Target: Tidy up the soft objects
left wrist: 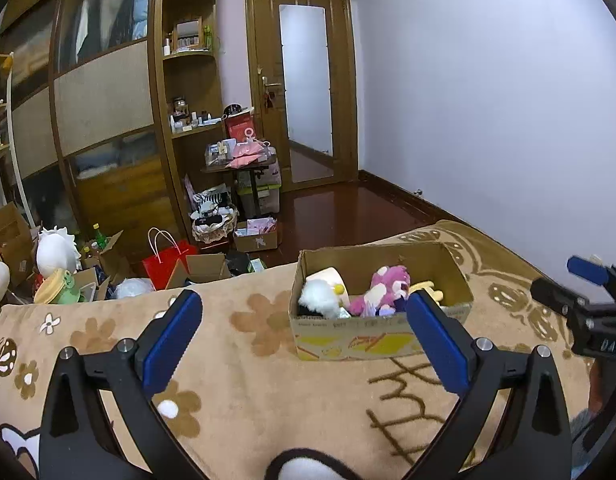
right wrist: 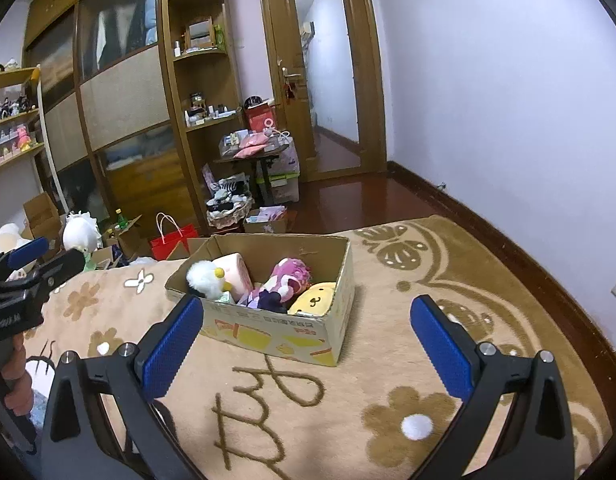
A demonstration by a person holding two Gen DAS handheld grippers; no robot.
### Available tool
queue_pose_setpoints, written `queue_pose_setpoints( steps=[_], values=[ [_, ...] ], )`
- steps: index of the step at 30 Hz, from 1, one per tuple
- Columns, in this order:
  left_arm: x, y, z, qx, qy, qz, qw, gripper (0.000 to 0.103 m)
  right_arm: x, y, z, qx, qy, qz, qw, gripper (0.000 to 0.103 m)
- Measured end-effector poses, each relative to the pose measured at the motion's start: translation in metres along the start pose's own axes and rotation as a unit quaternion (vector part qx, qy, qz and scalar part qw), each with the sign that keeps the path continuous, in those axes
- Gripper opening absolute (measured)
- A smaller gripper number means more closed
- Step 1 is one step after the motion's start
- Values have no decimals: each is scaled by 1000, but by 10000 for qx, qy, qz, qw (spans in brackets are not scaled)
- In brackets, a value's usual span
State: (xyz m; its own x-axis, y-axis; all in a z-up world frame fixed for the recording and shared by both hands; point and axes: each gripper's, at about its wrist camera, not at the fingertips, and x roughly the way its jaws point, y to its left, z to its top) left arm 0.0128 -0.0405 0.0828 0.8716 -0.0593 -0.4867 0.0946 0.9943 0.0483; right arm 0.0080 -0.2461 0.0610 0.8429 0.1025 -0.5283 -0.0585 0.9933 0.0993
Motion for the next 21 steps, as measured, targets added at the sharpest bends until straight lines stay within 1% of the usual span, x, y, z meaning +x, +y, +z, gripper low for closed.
queue_pose_setpoints(
  steps=[7, 11, 17, 21],
  values=[
    [-10, -1, -21, 64, 35, 112, 9999, 101, -19, -2, -2, -26, -217, -234, 9995, 103],
    [-14, 3, -29, 56, -41, 264, 9996, 101, -26, -4, -5, 11, -247, -353, 9991, 103],
    [-15, 7, -35, 42, -58, 295, 9995, 101, -30, -11, -8, 107, -241, -520, 9983, 103],
    [-12, 9, -37, 87, 17, 269, 9996, 101, -33, -15, -8, 156, -299, -598, 9976, 103]
  ],
)
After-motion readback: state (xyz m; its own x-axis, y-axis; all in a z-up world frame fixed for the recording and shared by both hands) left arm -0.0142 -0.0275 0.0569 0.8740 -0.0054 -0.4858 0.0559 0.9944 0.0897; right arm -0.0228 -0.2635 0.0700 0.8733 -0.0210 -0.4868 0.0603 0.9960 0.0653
